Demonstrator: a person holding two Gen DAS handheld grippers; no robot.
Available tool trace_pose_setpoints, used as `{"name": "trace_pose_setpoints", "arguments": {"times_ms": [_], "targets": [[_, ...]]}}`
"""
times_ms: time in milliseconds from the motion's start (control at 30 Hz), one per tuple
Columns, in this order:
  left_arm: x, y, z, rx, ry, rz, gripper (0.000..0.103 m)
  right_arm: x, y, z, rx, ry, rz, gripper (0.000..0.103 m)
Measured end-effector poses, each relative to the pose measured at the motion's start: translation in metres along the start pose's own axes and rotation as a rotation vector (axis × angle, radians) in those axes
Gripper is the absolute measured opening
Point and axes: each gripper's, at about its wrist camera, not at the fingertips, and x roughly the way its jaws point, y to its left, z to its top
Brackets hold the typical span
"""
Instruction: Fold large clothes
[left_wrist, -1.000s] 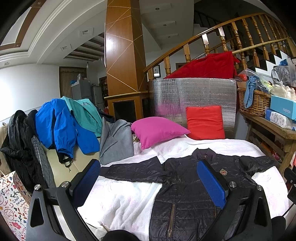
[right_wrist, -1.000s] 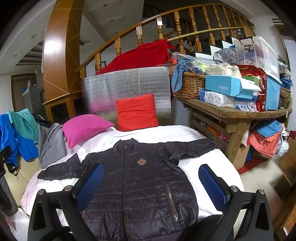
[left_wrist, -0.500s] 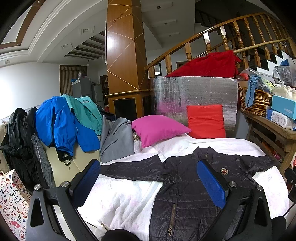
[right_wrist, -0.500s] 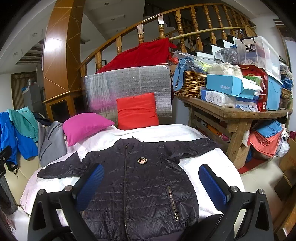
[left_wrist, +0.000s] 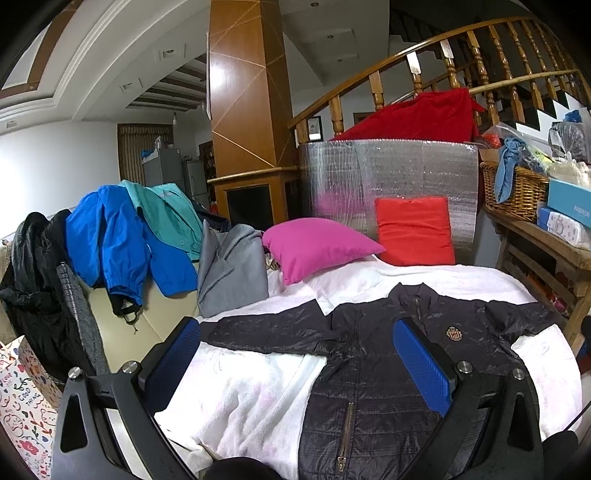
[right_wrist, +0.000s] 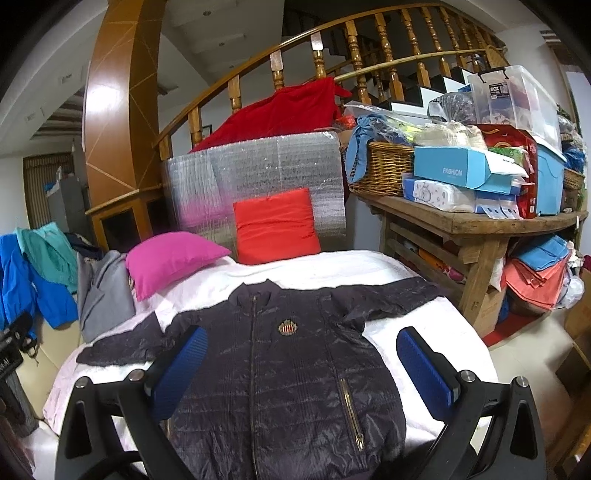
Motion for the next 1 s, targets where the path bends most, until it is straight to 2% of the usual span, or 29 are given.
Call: {"name": "trace_pose_setpoints", "arguments": {"times_ms": [100,233,400,467,533,633,733,867,1000], "targets": [[0.031,-0.014,-0.004,0.023,0.058,-0.041,0.103,0.020,-0.016,0.004,0.029,-0.002,0.011,0.103],[0.112,-0.053,-0.026,0.071,0.241,-0.155,0.103,0.064,-0.065,0.008,0.125,0.018,0.038,0.103],[0.223,-0.112,-0.073,0.114,0.472,-0.227,0.103,0.167,-0.184,-0.001,0.427,0.154,0.075,0.103],[0.254,-0.130,-0.090,0.105,0.511,-0.238,0.103,0.198,-0.221,-0.009,0.530,0.195,0.060,0.103],[0.283,-0.146,-0.100,0.111,0.543,-0.220,0.103,0.246,-0.269,-0.021,0.705,0.228,0.091,0.103],[0.320,-0.168,-0.112,0.133,0.584,-0.203,0.103,0.304,-0.315,-0.036,0.888,0.253,0.098,0.103],[0.343,-0.185,-0.122,0.171,0.583,-0.197,0.103,0.350,-0.343,-0.046,0.982,0.251,0.092,0.101],[0.361,-0.199,-0.139,0.220,0.613,-0.208,0.103,0.413,-0.377,-0.056,1.037,0.281,0.036,0.078],[0.363,-0.201,-0.144,0.241,0.612,-0.221,0.103,0.451,-0.394,-0.063,1.050,0.320,-0.023,0.064]]}}
